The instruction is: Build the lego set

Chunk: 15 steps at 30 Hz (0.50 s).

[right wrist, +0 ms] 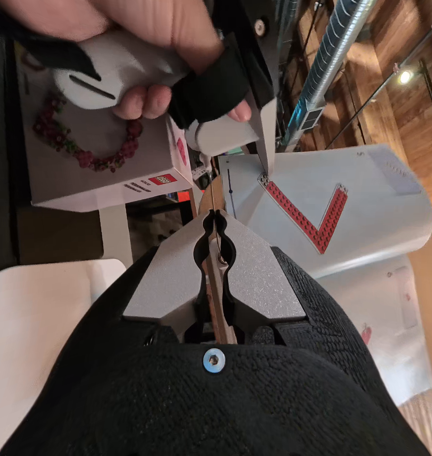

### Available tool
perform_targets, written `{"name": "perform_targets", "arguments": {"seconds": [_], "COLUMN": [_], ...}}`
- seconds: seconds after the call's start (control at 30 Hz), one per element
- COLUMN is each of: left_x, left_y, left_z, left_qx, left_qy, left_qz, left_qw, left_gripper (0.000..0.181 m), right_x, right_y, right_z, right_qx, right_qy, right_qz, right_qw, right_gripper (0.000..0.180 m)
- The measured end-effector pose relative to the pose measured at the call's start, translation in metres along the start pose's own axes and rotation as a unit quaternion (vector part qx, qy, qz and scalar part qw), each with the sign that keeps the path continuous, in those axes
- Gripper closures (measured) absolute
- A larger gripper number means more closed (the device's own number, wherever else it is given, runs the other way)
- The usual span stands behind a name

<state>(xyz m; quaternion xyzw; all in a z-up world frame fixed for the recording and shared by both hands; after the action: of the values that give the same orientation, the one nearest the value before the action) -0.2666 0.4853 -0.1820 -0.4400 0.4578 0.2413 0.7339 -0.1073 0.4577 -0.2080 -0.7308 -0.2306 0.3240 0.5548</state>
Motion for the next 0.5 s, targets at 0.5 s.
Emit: {"name": "perform_targets", "arguments": {"seconds": [0.5], "left_x": [0.000], "left_y": [0.005], "left_z": [-0.009], "left_qx": [0.028], "left_qy": [0.028], "left_qz": [-0.152], "left_qw": [0.988], "left_gripper": [0.174], "right_x": [0.003], "right_y": [-0.009], "right_z": [-0.005], "right_qx": [0.054], "right_qy": [-0.058], "right_qz": [0.218], "right_qw": [0.973], "right_gripper": [0.180]}}
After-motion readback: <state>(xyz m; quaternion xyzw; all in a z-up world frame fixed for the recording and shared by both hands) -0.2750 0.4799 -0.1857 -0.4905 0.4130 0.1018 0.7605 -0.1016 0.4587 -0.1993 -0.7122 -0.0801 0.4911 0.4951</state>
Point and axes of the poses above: each gripper's, where its closed fingertips meet, z out along the fingers, x out of its underside, y = z × x across the jaws, the point moved 10 cm from there along -z, back along the fingers, and after that the axes turned 10 degrees about -x, right-handed, at the moved point
